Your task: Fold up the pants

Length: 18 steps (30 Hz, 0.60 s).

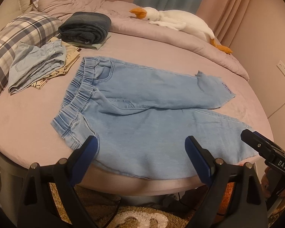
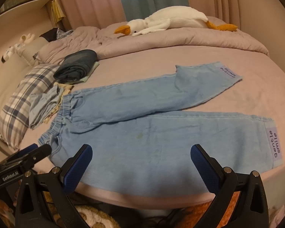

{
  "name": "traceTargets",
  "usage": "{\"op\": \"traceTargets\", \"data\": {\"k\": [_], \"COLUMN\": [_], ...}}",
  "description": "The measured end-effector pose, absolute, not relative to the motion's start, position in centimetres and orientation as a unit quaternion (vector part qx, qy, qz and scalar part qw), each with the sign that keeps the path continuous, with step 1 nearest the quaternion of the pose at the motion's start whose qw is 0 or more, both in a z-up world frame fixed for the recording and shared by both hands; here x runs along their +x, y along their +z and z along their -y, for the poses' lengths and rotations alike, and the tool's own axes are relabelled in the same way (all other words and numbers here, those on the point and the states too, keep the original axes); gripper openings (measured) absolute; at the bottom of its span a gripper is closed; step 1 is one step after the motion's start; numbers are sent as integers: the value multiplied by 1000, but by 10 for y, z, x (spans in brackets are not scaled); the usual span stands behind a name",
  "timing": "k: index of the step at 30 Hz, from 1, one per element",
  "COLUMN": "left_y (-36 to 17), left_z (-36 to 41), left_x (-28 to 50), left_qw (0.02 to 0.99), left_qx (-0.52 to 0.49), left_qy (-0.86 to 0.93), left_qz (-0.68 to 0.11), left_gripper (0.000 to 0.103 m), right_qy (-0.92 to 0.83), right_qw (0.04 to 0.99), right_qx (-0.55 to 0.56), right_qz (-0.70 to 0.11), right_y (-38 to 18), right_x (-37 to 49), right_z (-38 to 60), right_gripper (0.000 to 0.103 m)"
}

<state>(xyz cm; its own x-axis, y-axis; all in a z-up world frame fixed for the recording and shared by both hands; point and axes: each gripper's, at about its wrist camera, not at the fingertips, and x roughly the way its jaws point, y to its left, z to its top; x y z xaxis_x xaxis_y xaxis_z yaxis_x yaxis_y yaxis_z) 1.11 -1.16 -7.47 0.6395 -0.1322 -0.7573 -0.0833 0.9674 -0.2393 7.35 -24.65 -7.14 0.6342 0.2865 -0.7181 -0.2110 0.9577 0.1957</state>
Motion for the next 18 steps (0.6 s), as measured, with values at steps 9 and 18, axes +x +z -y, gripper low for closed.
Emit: {"op": "traceTargets", "data": {"k": [9, 18], "left_y": [-76, -78], "left_z": [15, 23], "left_x": [12, 14], "left_qw": [894, 891], "left_qx": [-126, -121], "left_qy": [-20, -29], "left_qz": [-430, -436], "left_gripper": [93, 93], "right_qy": [129, 126], "right_qw": [900, 897], "right_qx": [47, 59], "right_qz": [-413, -420], "right_y": [-72, -73], "right_x": [73, 74], "right_z": [247, 252], "right_gripper": [103, 103]}}
